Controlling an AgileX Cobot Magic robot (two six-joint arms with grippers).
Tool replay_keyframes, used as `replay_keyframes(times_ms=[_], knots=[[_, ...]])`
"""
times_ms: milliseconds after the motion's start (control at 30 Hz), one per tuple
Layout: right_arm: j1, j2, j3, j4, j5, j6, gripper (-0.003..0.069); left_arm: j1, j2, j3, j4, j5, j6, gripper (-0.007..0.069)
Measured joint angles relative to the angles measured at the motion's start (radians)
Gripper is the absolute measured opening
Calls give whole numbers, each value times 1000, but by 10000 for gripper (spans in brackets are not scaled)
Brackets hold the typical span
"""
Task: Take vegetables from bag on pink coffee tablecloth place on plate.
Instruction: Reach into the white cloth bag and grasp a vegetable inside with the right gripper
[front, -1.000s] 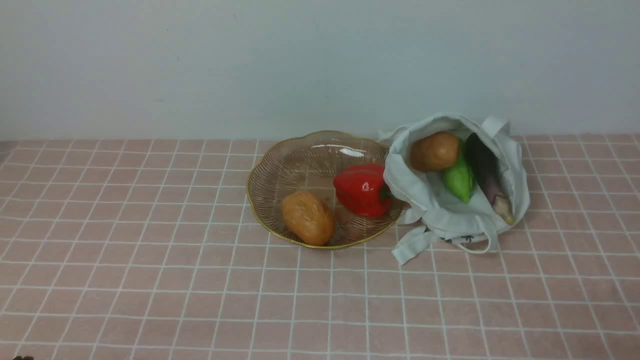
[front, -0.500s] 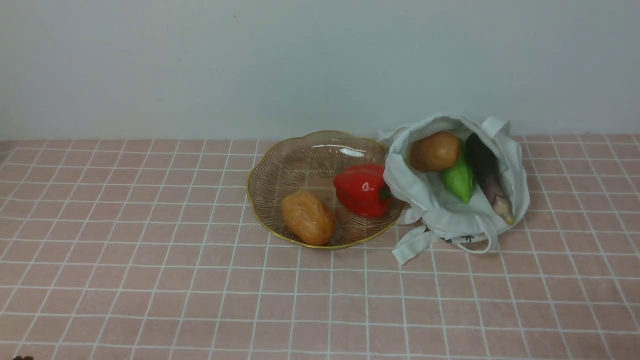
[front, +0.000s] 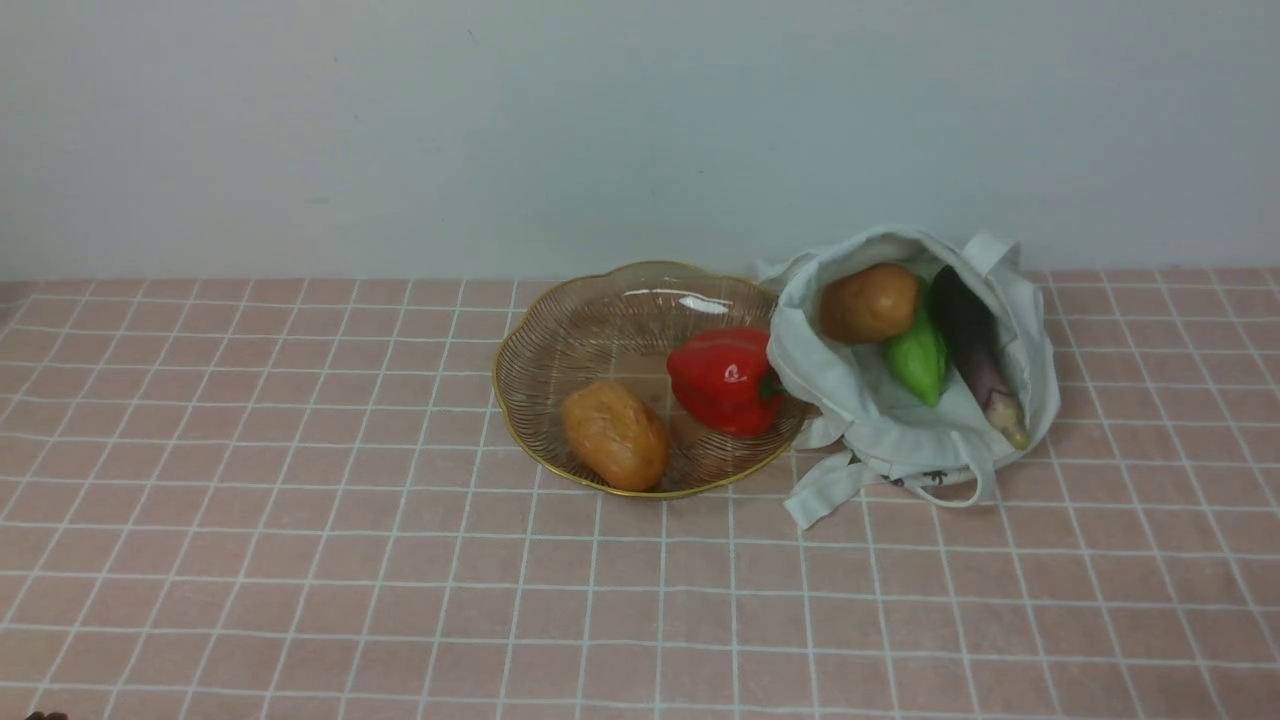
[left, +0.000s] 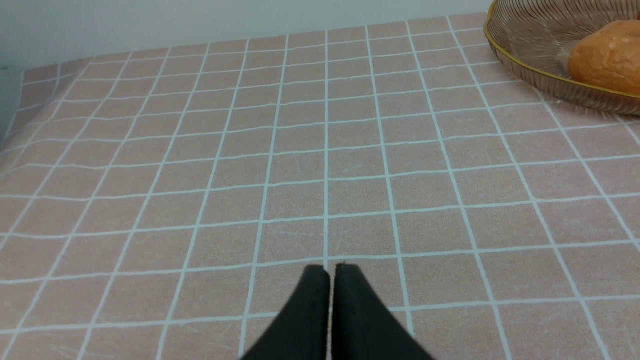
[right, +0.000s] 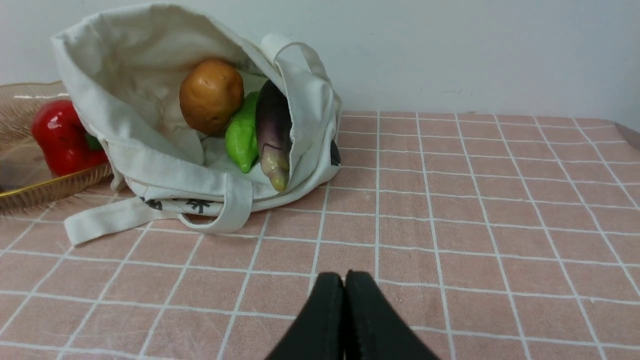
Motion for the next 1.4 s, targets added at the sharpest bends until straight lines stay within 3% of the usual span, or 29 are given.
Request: replay_keyframes(times_ms=[100, 200, 233, 300, 367, 467, 567, 767, 867, 967, 1067, 1167, 1267, 1400], knots=[[0, 0, 0, 7, -8, 12, -15, 0, 0, 0, 0, 0, 0, -4], [0, 0, 3, 209, -97, 133, -15, 0, 0, 0, 0, 0, 0, -4], [0, 0, 3, 368, -151, 221, -15, 0, 0, 0, 0, 0, 0, -4], [0, 0, 3, 464, -173, 267, -15, 0, 0, 0, 0, 0, 0, -4], [0, 0, 3, 647, -202, 332, -15, 0, 0, 0, 0, 0, 0, -4], [0, 0, 3, 792, -212, 349, -15, 0, 0, 0, 0, 0, 0, -4], [-1, 0, 3, 852, -212, 329, -15, 0, 0, 0, 0, 0, 0, -4], [-1, 0, -131, 842, -166, 139, -15, 0, 0, 0, 0, 0, 0, -4], [-2, 48, -351, 770, -119, -82, -15, 0, 0, 0, 0, 0, 0, -4], [-2, 164, -494, 702, -25, -155, -15, 0, 0, 0, 0, 0, 0, -4], [-2, 303, -598, 607, 141, -168, -15, 0, 0, 0, 0, 0, 0, -4], [-2, 517, -707, 467, 406, -133, -13, 0, 0, 0, 0, 0, 0, -4], [-2, 702, -738, 401, 507, -97, -13, 0, 0, 0, 0, 0, 0, -4], [-2, 925, -764, 389, 515, -107, -11, 0, 0, 0, 0, 0, 0, -4]])
